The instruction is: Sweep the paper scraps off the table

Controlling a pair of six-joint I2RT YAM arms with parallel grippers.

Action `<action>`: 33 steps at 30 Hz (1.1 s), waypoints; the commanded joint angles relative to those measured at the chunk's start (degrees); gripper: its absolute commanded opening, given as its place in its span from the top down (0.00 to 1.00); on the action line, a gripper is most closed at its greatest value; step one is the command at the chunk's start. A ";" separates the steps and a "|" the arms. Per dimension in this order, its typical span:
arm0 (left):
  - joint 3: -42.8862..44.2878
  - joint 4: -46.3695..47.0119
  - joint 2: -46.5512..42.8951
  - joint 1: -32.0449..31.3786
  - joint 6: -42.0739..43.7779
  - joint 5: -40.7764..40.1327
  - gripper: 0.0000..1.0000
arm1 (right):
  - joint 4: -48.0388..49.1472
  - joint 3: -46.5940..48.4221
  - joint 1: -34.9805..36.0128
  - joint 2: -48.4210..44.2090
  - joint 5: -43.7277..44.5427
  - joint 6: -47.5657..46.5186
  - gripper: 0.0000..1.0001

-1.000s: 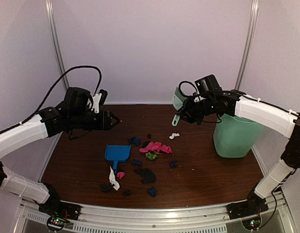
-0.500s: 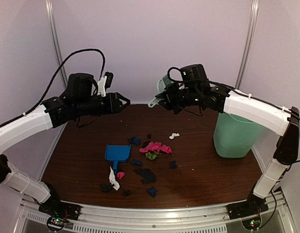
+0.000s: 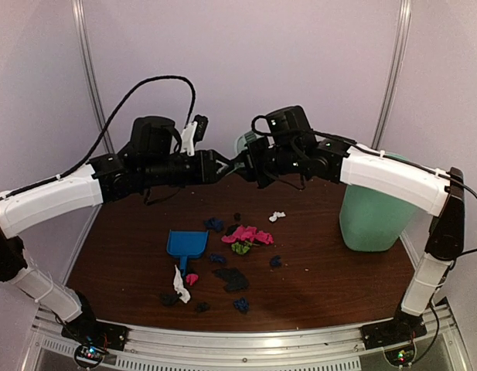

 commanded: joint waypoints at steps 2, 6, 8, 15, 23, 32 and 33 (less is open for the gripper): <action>2.61 3.76 1.89 -0.31 -0.94 -1.36 0.43 | 2.25 0.13 0.59 -1.69 1.00 4.68 1.00; 2.80 3.86 2.57 -0.31 -1.02 -1.79 0.47 | 2.34 -0.20 0.81 -2.65 1.58 6.05 1.00; 2.80 4.00 2.81 -0.31 -1.27 -2.05 0.50 | 2.83 -0.50 0.78 -2.94 1.38 6.56 1.00; 3.56 4.27 3.90 -0.30 -1.46 -3.89 0.58 | 4.14 -1.26 1.25 -3.49 1.10 7.14 1.00; 4.62 5.14 5.23 -0.27 -1.46 -6.27 0.68 | 5.09 -1.74 1.61 -3.67 0.52 7.07 1.00; 4.24 5.07 5.68 -0.29 -1.64 -6.62 0.78 | 6.24 -2.87 1.66 -4.81 1.50 7.42 1.00; 4.10 5.05 5.67 -0.31 -1.75 -6.51 0.77 | 6.39 -2.95 1.64 -4.89 1.64 7.55 1.00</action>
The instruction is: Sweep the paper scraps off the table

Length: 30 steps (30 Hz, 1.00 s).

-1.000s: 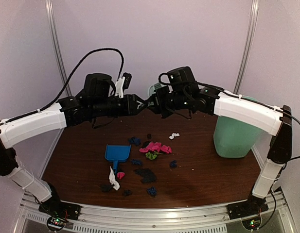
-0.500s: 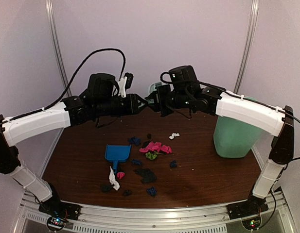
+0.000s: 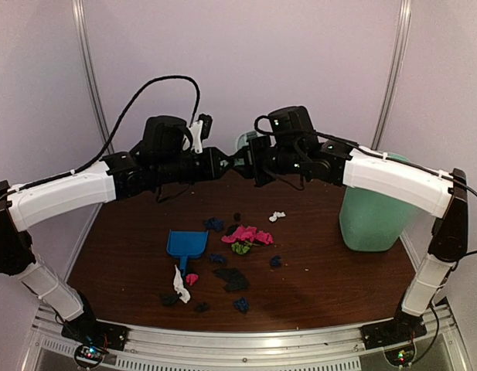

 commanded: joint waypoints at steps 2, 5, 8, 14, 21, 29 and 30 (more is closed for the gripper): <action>0.87 3.06 0.55 -0.07 -0.24 -0.73 0.76 | 2.76 -1.11 0.43 -3.55 1.39 0.44 1.00; 0.63 3.03 0.65 -0.07 -0.15 -0.78 0.77 | 3.04 -1.18 0.42 -3.47 1.06 0.47 1.00; 0.62 2.84 0.63 -0.07 -0.15 -0.64 0.82 | 3.54 -1.46 0.41 -3.54 0.89 0.49 1.00; 0.69 1.73 0.60 -0.07 0.02 -1.00 1.00 | 3.94 -1.73 0.49 -3.78 0.52 -0.07 1.00; -0.95 0.39 -2.08 -0.07 -0.81 -3.62 1.00 | 9.51 -9.98 0.41 -7.80 0.97 -2.60 0.99; -2.37 -4.84 -7.46 -0.07 1.37 -11.34 1.00 | 12.59 -14.28 -2.62 -9.48 -6.10 -20.15 0.71; -2.92 -5.53 -8.24 -0.07 1.82 -12.32 1.00 | 11.01 -13.74 -3.00 -9.44 -6.12 -22.68 0.69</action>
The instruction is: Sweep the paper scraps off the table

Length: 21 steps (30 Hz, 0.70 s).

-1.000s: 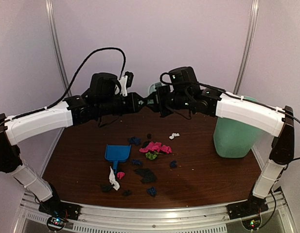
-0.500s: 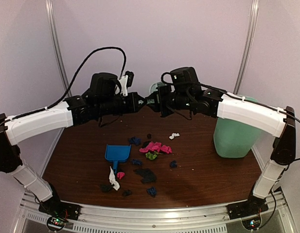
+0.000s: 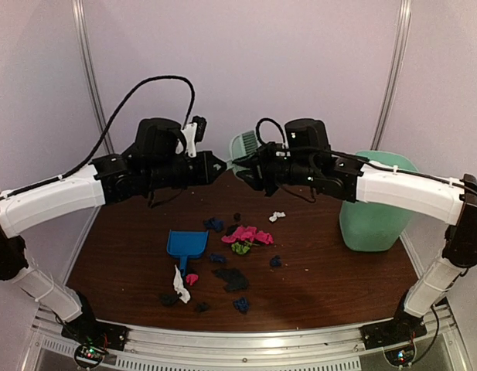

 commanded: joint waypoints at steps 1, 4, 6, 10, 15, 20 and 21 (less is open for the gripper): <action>-1.75 -3.44 -6.14 2.17 1.61 -10.60 1.00 | -3.85 0.24 -2.81 -2.77 -1.78 -15.85 0.64; -3.06 -6.06 -8.72 2.18 2.91 -13.53 1.00 | -8.29 2.49 -3.35 -2.30 -0.43 -24.00 0.45; -4.20 -7.71 -10.59 2.24 3.47 -15.47 1.00 | -10.72 4.06 -3.72 -1.70 0.44 -29.05 0.34; -6.34 -10.66 -14.70 2.55 4.27 -18.42 1.00 | -16.62 8.37 -3.98 1.23 1.68 -39.00 0.18; -7.40 -16.50 -19.55 3.08 4.90 -20.88 1.00 | -24.32 13.63 -3.50 5.83 0.70 -47.87 0.11; -8.33 -23.63 -22.90 3.55 4.59 -22.22 1.00 | -32.24 20.14 -0.35 11.47 2.80 -54.52 0.08; -8.76 -24.89 -23.44 3.56 4.25 -22.51 1.00 | -34.09 21.79 0.61 12.79 3.89 -55.76 0.07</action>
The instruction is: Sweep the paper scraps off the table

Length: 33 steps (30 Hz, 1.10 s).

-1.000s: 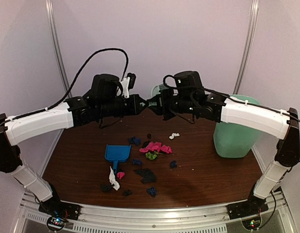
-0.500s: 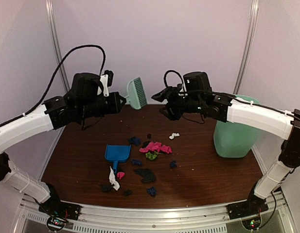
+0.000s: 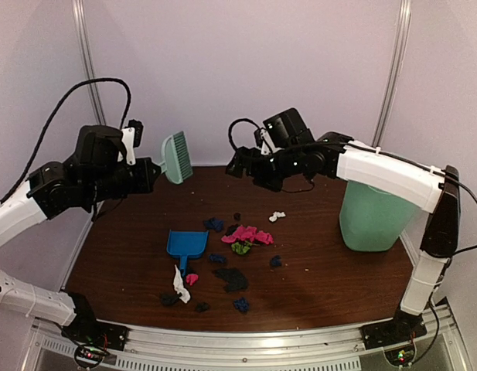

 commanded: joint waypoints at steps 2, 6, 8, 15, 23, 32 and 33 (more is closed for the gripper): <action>-2.67 -6.90 -3.47 0.77 -0.41 -3.19 1.00 | -12.67 8.46 4.88 7.01 4.88 -10.69 0.07; -7.58 -7.81 -6.08 1.28 -1.63 -2.59 1.00 | -17.65 13.80 7.86 12.47 6.64 -13.57 0.06; -9.97 -7.97 -6.93 1.54 -2.49 -2.20 1.00 | -19.54 15.93 8.88 15.04 6.53 -14.37 0.06; -16.12 -7.83 -8.79 2.13 -5.41 -1.65 1.00 | -23.41 21.04 11.90 23.22 3.39 -15.84 0.07; -18.62 -8.18 -6.38 2.23 -8.62 3.76 1.00 | -22.96 24.96 14.28 29.75 -5.41 -18.30 0.10; -18.04 -10.75 -2.09 2.22 -12.78 4.78 1.00 | -16.86 22.37 13.04 31.16 -3.63 -14.98 0.20; -17.82 -10.76 -2.02 2.22 -12.87 4.87 1.00 | -16.80 22.34 12.48 31.52 -2.73 -13.75 0.23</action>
